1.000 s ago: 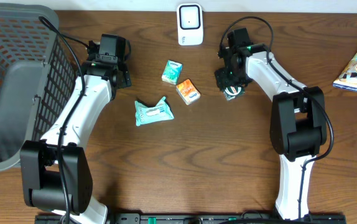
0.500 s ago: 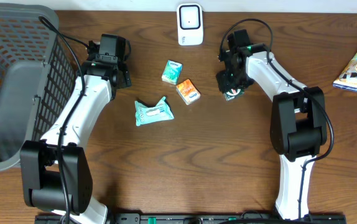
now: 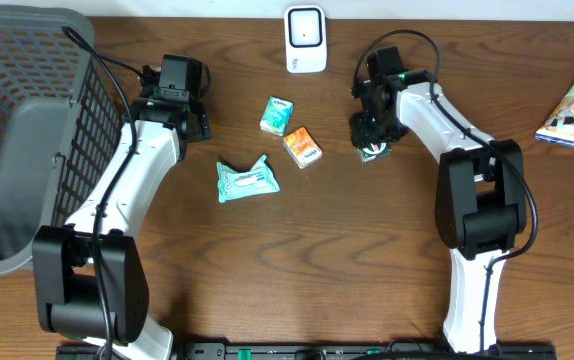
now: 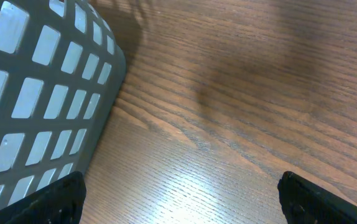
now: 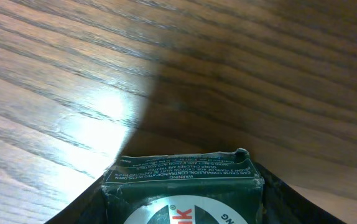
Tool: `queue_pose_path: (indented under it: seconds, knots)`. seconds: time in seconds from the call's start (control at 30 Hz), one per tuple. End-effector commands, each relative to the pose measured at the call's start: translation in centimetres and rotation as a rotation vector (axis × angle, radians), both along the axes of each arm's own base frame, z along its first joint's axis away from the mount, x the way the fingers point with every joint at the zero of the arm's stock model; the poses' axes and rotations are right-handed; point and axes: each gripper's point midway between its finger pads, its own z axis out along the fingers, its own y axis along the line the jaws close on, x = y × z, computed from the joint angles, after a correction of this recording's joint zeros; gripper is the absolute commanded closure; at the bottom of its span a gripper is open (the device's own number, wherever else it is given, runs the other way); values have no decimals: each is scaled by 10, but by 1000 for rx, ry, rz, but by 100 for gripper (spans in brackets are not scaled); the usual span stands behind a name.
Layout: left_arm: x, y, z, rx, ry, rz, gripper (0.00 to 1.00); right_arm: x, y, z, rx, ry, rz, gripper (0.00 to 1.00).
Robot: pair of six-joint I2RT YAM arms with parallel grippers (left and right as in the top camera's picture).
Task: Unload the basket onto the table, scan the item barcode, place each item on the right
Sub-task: 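Lift the tin and swing it rightward with the right gripper, turning it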
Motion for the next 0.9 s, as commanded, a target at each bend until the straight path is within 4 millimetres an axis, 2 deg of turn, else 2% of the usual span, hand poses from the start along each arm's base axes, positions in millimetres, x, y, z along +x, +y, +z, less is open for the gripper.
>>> queue_pose_path:
  seconds: [0.0,0.17,0.37,0.57,0.87]
  knots:
    - [2,2,6,13,-13,2,2,3,13,17,91,-3,-36,50]
    - [2,2,6,13,-13,2,2,12,28,48,239,-5,-38,51]
    - [2,2,6,13,-13,2,2,23,55,101,587,-9,8,53]
    - [2,2,6,13,-13,2,2,24,50,136,860,14,17,57]
    - [2,2,6,13,-13,2,2,24,37,168,1071,14,31,58]
